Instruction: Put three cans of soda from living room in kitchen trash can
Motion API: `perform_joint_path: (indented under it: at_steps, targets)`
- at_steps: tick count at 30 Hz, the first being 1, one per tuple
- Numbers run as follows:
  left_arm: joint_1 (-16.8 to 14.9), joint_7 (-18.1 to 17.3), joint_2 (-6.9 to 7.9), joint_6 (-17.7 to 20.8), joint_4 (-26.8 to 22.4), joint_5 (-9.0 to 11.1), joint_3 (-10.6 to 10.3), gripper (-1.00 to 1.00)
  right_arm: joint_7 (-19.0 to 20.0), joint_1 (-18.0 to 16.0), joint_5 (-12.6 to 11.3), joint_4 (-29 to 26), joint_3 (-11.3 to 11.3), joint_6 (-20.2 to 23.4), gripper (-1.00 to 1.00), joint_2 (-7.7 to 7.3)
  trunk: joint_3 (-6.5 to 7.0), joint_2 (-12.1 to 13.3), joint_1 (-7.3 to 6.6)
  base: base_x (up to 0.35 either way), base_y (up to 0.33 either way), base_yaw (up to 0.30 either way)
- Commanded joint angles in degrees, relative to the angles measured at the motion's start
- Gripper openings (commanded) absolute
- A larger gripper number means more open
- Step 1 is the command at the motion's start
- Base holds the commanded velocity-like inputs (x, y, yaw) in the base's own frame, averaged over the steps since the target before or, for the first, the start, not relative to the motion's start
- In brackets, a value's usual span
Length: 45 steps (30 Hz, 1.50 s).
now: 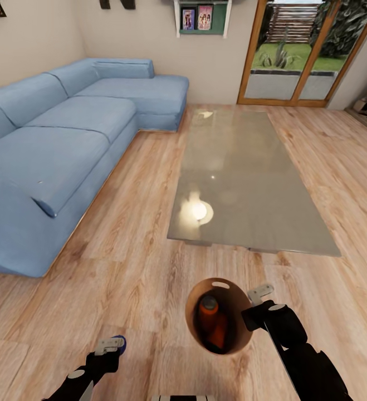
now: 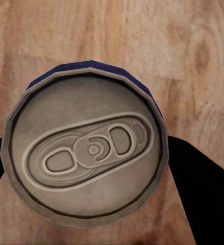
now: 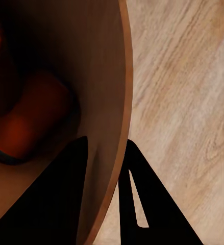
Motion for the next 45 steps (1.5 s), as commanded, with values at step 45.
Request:
perform_joint_path:
  at_steps: [45]
  targets:
    - [0.0, 0.0, 0.01, 0.0, -0.4, 0.0, -0.1, -1.0, 0.1, 0.0, -0.8, 0.1, 0.0, 0.1, -1.0, 0.05, 1.1, 0.8, -0.45, -0.093, 0.0, 0.0]
